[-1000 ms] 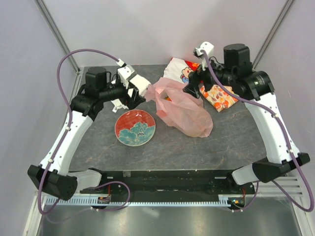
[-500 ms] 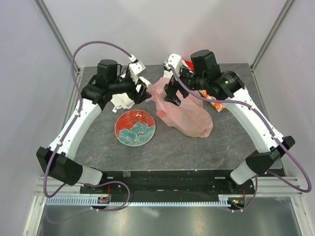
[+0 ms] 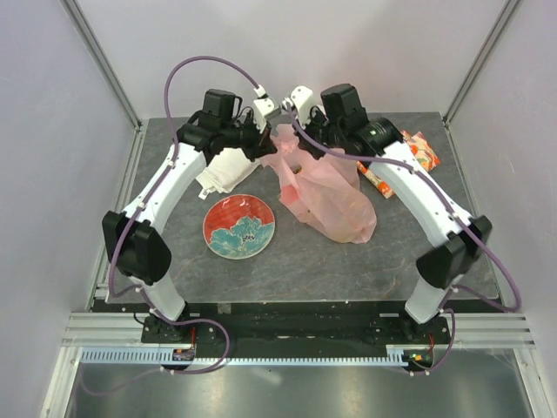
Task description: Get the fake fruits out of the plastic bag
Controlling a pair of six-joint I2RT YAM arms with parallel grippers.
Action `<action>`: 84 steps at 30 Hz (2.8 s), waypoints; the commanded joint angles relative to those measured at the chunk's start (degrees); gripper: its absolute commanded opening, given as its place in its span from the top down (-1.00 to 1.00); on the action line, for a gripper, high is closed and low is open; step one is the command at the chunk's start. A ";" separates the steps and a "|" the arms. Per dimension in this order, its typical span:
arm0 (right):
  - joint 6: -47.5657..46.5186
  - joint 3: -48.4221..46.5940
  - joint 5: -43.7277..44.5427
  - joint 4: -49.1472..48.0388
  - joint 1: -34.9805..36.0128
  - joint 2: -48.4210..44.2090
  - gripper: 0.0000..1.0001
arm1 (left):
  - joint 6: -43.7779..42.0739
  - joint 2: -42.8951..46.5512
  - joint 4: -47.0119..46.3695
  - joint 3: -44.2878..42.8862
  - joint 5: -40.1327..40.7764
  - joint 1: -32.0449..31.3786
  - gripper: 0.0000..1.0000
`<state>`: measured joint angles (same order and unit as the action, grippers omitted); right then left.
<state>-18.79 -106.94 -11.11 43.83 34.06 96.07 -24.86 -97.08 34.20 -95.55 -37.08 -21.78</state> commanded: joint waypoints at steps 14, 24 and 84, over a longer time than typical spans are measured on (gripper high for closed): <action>-5.99 -29.22 5.93 -20.72 -10.77 16.44 1.00 | 28.02 -12.27 -9.76 -36.30 7.03 5.87 0.97; -27.94 15.38 4.43 -15.12 -13.15 -11.50 1.00 | 28.82 4.08 -8.36 -3.52 5.61 5.17 0.97; 7.01 -18.22 -3.98 -15.81 -5.49 30.15 -0.38 | 53.71 3.47 -13.37 14.16 6.41 12.64 0.97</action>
<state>-14.50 -119.77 -7.31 26.68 31.46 128.53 33.36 -93.49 19.53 -79.40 -31.35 -9.13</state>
